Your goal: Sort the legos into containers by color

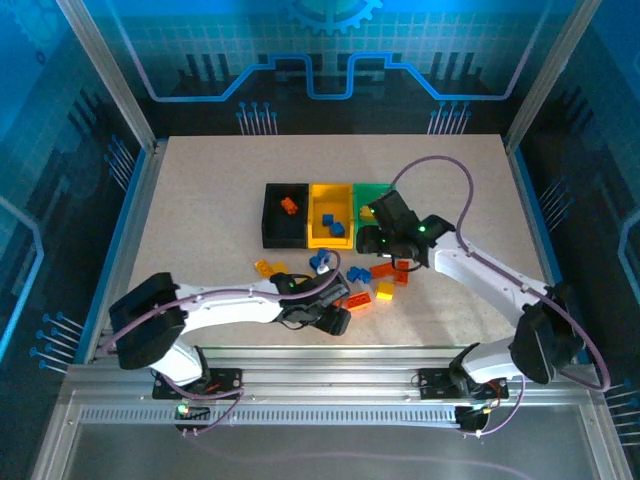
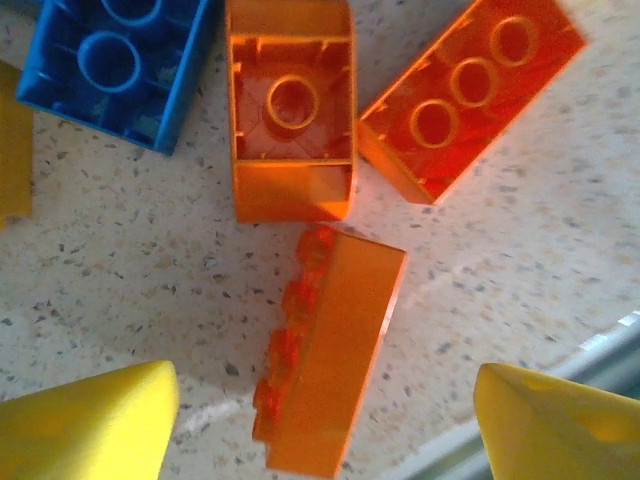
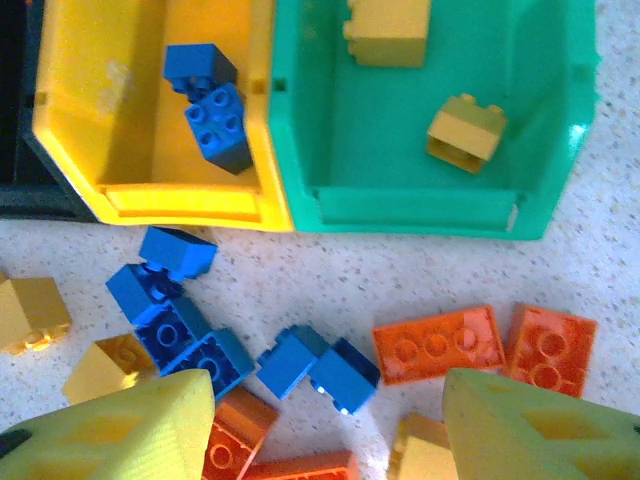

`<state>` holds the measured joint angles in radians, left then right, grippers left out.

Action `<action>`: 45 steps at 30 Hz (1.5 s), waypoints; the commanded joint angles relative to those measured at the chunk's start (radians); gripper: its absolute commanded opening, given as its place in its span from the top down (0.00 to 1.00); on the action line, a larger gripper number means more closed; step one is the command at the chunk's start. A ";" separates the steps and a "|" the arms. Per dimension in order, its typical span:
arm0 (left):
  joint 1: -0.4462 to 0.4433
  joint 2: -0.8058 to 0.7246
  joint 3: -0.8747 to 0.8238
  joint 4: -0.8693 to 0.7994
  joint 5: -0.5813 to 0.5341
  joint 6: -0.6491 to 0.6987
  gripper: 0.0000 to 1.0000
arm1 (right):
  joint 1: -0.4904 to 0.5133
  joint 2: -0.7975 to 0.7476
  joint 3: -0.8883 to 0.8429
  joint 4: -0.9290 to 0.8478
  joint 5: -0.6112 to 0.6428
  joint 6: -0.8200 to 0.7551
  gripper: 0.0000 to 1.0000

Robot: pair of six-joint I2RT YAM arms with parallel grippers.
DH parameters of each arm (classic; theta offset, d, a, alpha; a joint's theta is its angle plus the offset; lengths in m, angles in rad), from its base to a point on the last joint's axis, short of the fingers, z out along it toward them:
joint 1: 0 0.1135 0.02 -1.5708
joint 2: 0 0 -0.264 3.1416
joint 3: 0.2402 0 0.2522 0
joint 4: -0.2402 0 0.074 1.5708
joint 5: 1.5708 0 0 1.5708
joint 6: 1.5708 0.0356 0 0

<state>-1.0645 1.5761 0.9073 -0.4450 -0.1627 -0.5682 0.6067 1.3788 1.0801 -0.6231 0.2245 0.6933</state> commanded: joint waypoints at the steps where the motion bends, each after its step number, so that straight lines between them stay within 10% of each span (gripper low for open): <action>1: -0.017 0.056 0.050 -0.057 -0.075 0.044 0.27 | -0.020 -0.079 -0.034 0.028 -0.003 0.027 0.36; 19: -0.043 0.028 0.057 -0.075 -0.080 0.011 0.82 | -0.053 -0.139 -0.065 0.027 -0.009 0.028 0.36; 30: 0.326 -0.213 0.142 -0.151 -0.239 -0.021 0.84 | -0.055 -0.168 -0.110 0.036 -0.010 0.047 0.36; 45: 0.594 0.281 0.577 -0.167 -0.248 0.008 0.82 | -0.054 -0.256 -0.161 -0.026 -0.026 0.058 0.36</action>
<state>-0.4812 1.8133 1.4078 -0.5617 -0.3893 -0.5735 0.5663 1.1557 0.9352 -0.6155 0.2047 0.7338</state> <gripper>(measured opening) 0.241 0.641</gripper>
